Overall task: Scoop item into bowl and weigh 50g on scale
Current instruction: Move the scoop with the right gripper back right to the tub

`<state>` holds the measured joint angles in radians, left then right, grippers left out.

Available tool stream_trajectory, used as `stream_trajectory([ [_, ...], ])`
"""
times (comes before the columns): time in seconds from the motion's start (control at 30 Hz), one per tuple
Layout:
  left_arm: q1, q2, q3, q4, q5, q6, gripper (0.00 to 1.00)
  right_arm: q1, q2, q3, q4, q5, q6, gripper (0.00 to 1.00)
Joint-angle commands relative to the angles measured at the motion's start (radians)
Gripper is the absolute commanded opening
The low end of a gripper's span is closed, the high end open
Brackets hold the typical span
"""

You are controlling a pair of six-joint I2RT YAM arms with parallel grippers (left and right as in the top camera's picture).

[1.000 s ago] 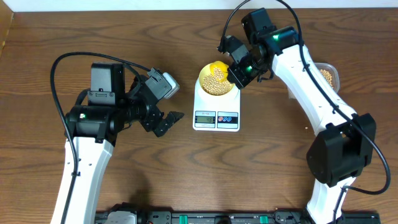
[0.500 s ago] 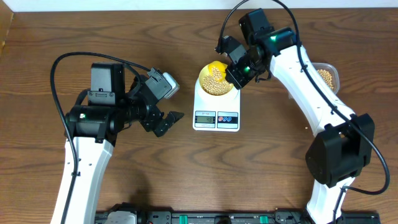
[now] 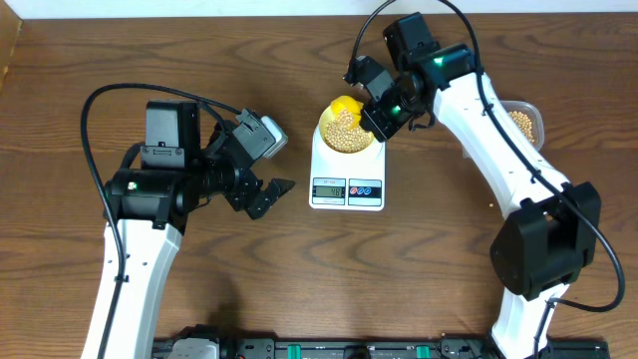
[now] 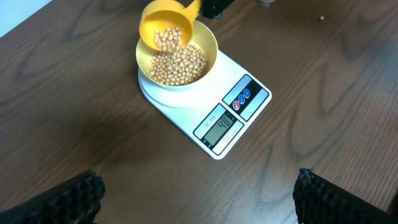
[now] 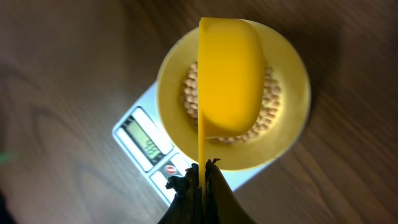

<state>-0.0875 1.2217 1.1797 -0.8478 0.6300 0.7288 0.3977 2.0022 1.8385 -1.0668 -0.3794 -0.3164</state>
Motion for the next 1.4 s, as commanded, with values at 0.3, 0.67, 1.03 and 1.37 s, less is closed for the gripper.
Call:
stream_trajectory([
  [0.3,0.004,0.000,0.014,0.000,0.009,-0.012,0.99,-0.123,-0.022,0.026,-0.029,-0.290,0.032,0.01],
  [0.67,0.004,0.000,0.015,0.000,0.009,-0.012,0.99,-0.214,-0.022,0.026,-0.052,-0.442,0.032,0.01],
  [1.03,0.004,0.000,0.014,0.000,0.009,-0.012,0.99,-0.278,-0.041,0.027,-0.058,-0.549,0.049,0.01],
  [1.37,0.004,0.000,0.014,0.000,0.009,-0.012,0.99,-0.517,-0.174,0.027,-0.174,-0.524,0.049,0.01],
])
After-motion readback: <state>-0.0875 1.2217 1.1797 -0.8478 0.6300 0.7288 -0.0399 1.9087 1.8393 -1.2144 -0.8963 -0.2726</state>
